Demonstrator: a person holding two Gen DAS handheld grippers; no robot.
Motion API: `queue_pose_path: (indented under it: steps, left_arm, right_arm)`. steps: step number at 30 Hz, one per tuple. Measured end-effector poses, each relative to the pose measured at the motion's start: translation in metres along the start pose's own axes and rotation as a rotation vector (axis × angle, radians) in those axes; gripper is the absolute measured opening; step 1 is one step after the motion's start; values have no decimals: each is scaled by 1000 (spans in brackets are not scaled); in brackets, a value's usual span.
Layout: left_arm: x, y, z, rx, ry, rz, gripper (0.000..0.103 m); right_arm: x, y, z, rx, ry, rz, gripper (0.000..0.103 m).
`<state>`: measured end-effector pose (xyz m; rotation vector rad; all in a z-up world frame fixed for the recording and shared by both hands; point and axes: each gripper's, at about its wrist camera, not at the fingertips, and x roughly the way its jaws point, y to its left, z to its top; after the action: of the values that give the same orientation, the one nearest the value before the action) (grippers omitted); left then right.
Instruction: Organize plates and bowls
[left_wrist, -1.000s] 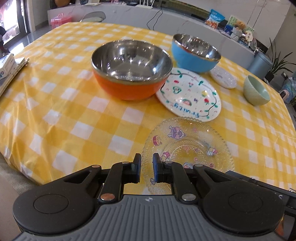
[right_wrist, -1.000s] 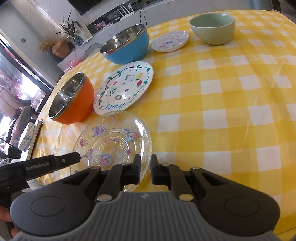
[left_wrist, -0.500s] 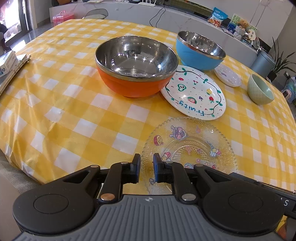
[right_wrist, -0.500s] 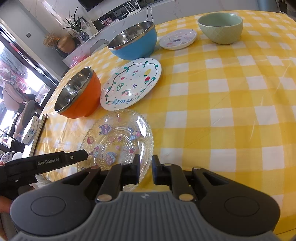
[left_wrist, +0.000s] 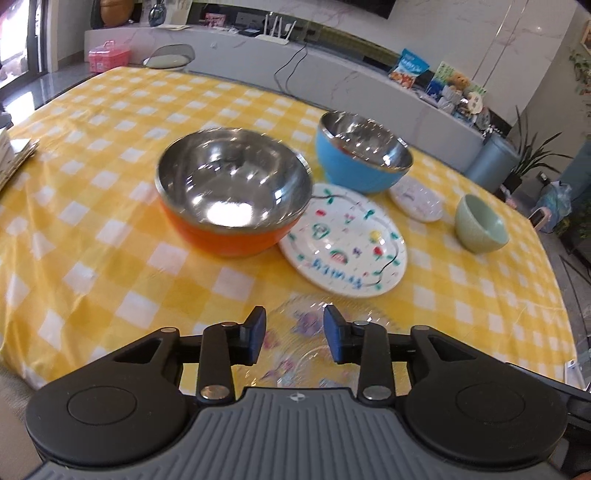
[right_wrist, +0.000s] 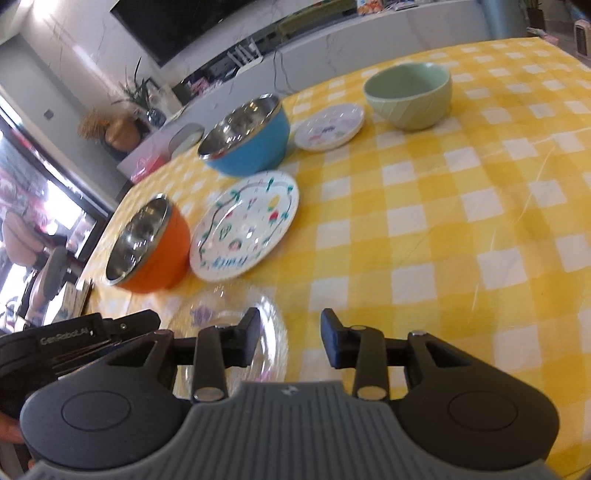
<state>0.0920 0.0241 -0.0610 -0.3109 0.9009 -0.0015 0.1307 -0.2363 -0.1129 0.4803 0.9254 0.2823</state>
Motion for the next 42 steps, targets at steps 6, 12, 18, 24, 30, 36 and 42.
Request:
queue_pose_path:
  steps: [6,12,18,24,30,36,42]
  left_arm:
    - [15,-5,14,-21,5,-23,42]
    - [34,-5,24,-47,15,-28,43]
    - [50,-1,29,-70,19,-14,44]
    - [62,2,29,-95,28,0,44]
    - [69,8,34,-118,17,10,44]
    - [77,13,39,-136,2,27,44]
    - [85,13,43,-105,-20,53,36]
  right_arm:
    - [10,-1,13,29,-11,-7,40]
    - [25,6,30,33,-25,6,40]
    - [45,2,44,94,-15,34,40]
    - [62,-4,52,134,3,45,40]
    - [74,-5,58,138,10,50,40]
    - [83,-5,61,129,18,48,40]
    - [89,-6,63,119,22,51,32]
